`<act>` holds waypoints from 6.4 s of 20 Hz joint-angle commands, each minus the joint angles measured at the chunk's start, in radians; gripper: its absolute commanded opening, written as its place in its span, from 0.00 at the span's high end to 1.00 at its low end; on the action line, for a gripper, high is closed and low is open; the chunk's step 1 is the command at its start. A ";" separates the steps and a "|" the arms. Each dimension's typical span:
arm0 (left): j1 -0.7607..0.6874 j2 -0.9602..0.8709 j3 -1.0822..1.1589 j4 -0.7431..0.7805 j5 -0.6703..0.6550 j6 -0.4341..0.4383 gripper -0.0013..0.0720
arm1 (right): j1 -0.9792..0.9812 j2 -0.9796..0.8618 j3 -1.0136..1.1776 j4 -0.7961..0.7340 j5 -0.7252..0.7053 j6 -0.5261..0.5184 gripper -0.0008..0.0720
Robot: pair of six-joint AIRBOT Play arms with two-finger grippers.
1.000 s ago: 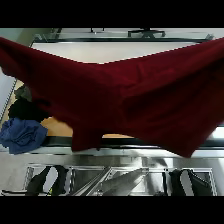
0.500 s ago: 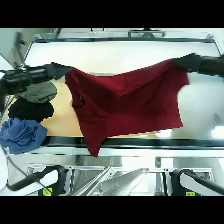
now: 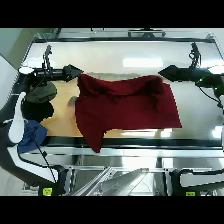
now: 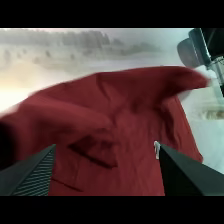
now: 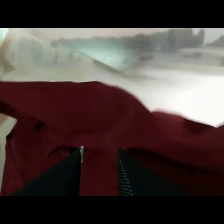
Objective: Fold the shirts.
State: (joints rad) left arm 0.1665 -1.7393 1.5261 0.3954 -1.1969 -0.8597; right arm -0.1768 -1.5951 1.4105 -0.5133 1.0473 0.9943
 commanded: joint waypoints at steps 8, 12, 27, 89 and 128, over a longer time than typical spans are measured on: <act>0.170 0.028 -0.091 0.269 -0.380 -0.237 0.04 | -0.327 0.046 -0.068 -0.251 0.304 0.003 0.47; 0.174 0.167 -0.489 0.368 -0.285 -0.242 0.04 | -0.389 0.047 -0.208 -0.416 0.266 0.000 0.47; 0.027 0.205 -0.692 0.354 -0.016 -0.220 0.97 | -0.459 0.006 -0.257 -0.469 0.304 -0.022 0.46; -0.108 -0.193 0.444 0.467 -0.040 -0.303 0.96 | -0.235 -0.095 -0.112 -0.032 -0.099 -0.119 0.97; -0.012 0.317 -0.565 0.833 -0.248 -0.505 0.03 | -0.455 0.171 -0.672 -0.470 0.174 0.075 0.48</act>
State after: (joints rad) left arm 0.1383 -1.5436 1.1954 1.2282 -1.5188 -1.3708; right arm -0.6228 -1.4391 0.8356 -0.9798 1.2434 1.0771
